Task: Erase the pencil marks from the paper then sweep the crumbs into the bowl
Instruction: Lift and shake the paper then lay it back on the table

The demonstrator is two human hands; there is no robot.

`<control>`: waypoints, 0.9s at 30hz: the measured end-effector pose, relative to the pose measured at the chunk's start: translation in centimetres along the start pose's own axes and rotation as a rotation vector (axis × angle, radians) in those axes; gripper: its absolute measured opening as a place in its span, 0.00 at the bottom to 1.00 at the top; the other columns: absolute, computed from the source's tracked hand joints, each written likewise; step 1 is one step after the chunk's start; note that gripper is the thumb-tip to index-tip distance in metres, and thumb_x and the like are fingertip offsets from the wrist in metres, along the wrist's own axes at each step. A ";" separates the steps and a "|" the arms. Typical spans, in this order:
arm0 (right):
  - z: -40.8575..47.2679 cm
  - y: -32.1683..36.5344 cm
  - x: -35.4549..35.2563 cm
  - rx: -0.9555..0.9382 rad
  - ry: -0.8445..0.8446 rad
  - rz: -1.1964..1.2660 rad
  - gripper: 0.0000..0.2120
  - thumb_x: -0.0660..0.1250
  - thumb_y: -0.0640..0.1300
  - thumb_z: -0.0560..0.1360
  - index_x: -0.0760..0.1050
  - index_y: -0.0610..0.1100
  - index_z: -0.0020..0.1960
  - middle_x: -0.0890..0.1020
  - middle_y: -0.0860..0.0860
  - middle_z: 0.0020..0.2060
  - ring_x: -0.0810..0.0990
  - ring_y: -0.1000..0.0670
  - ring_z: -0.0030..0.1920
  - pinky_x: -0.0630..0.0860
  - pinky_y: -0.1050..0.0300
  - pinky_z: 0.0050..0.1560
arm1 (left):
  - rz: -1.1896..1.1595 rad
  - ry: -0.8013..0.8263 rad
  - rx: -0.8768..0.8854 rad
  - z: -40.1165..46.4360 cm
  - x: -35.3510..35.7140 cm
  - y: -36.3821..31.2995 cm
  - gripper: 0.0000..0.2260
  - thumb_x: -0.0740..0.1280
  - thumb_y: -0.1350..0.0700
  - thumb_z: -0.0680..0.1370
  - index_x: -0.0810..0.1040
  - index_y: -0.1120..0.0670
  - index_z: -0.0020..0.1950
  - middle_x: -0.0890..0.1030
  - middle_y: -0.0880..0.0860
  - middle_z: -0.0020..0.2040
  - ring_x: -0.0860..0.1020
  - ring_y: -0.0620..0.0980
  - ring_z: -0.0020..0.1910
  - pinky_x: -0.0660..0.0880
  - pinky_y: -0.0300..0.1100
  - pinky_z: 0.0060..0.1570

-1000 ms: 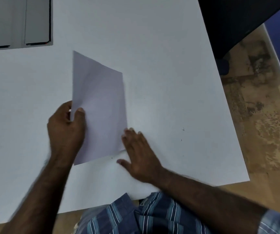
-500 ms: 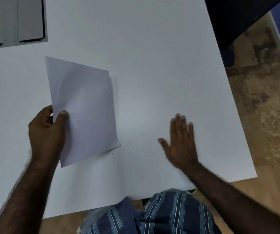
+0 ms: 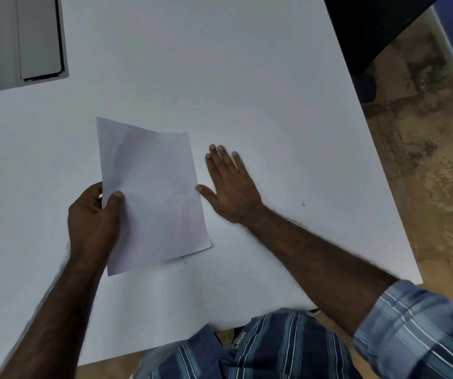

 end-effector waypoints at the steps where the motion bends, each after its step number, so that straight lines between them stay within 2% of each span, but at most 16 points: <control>1: -0.4 -1.0 -0.1 0.036 -0.010 -0.019 0.39 0.48 0.66 0.87 0.56 0.37 0.85 0.55 0.41 0.86 0.51 0.42 0.87 0.51 0.37 0.86 | 0.002 0.005 0.004 0.0 0.4 0.0 0.11 0.68 0.47 0.77 0.83 0.39 0.58 0.85 0.42 0.42 0.81 0.35 0.35 0.75 0.42 0.43; 4: -2.4 -3.9 -0.5 0.194 -0.042 -0.054 0.40 0.47 0.66 0.87 0.55 0.37 0.86 0.54 0.40 0.87 0.50 0.40 0.87 0.49 0.36 0.86 | 0.003 0.037 0.007 0.0 1.8 0.0 0.11 0.68 0.46 0.77 0.83 0.41 0.58 0.84 0.42 0.42 0.80 0.37 0.37 0.74 0.42 0.42; 8: -5.2 -6.7 -1.7 0.381 -0.061 -0.045 0.39 0.47 0.64 0.87 0.53 0.36 0.86 0.53 0.39 0.86 0.49 0.40 0.87 0.50 0.36 0.86 | 0.002 0.076 0.005 -0.4 4.3 -0.3 0.11 0.67 0.46 0.77 0.82 0.43 0.58 0.84 0.41 0.42 0.80 0.33 0.35 0.74 0.41 0.41; 12: -7.8 -7.4 -2.8 0.438 -0.104 0.025 0.37 0.48 0.61 0.88 0.55 0.36 0.85 0.54 0.40 0.86 0.50 0.42 0.87 0.51 0.37 0.86 | -0.004 0.117 0.017 -1.0 7.1 -0.4 0.16 0.66 0.47 0.78 0.83 0.49 0.63 0.83 0.41 0.46 0.80 0.37 0.42 0.74 0.41 0.45; 14: -9.0 -7.2 -3.2 0.389 -0.150 0.050 0.34 0.50 0.58 0.88 0.57 0.36 0.85 0.56 0.40 0.86 0.52 0.41 0.87 0.53 0.37 0.86 | 0.005 0.125 0.020 -0.9 8.5 -0.2 0.14 0.68 0.51 0.81 0.83 0.53 0.65 0.83 0.41 0.47 0.80 0.36 0.44 0.74 0.40 0.46; 16: -10.0 -6.4 -3.4 0.330 -0.194 0.082 0.31 0.51 0.55 0.89 0.60 0.36 0.84 0.58 0.40 0.85 0.54 0.41 0.87 0.55 0.36 0.85 | 0.035 0.122 0.013 -0.7 9.6 0.0 0.12 0.68 0.55 0.84 0.82 0.54 0.67 0.81 0.37 0.47 0.79 0.35 0.45 0.73 0.35 0.44; 19: -11.7 -4.4 -3.1 0.194 -0.218 0.150 0.29 0.54 0.52 0.89 0.60 0.35 0.84 0.59 0.39 0.85 0.54 0.40 0.87 0.57 0.35 0.85 | 0.060 0.112 0.004 -0.6 10.8 -0.2 0.14 0.68 0.56 0.84 0.80 0.55 0.69 0.83 0.44 0.49 0.82 0.47 0.48 0.73 0.40 0.49; 21: -13.1 -2.9 -2.6 0.089 -0.171 0.188 0.31 0.55 0.54 0.89 0.57 0.36 0.85 0.56 0.40 0.86 0.53 0.40 0.87 0.56 0.35 0.85 | 0.084 0.102 -0.007 -0.5 11.2 -0.2 0.16 0.68 0.56 0.83 0.78 0.55 0.71 0.82 0.48 0.51 0.80 0.50 0.51 0.72 0.42 0.55; 25: -16.5 -1.3 -1.8 -0.182 0.002 0.239 0.34 0.56 0.56 0.89 0.53 0.37 0.86 0.51 0.41 0.87 0.50 0.42 0.87 0.55 0.39 0.86 | 0.124 0.074 -0.016 -0.7 11.5 0.2 0.21 0.70 0.55 0.82 0.75 0.53 0.75 0.79 0.43 0.45 0.80 0.52 0.52 0.73 0.45 0.57; 27: -18.4 -1.3 -1.4 -0.346 0.103 0.261 0.33 0.57 0.55 0.89 0.54 0.38 0.86 0.51 0.42 0.87 0.50 0.43 0.88 0.53 0.42 0.87 | 0.141 0.053 0.003 -0.9 11.6 0.2 0.25 0.71 0.53 0.82 0.72 0.53 0.79 0.81 0.45 0.49 0.80 0.51 0.52 0.74 0.45 0.57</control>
Point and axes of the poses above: each hand's wrist, its own z-axis towards the middle knuckle, its own x-axis out of the palm, y = z × x, the point moved 1 cm from there along z, towards the middle knuckle
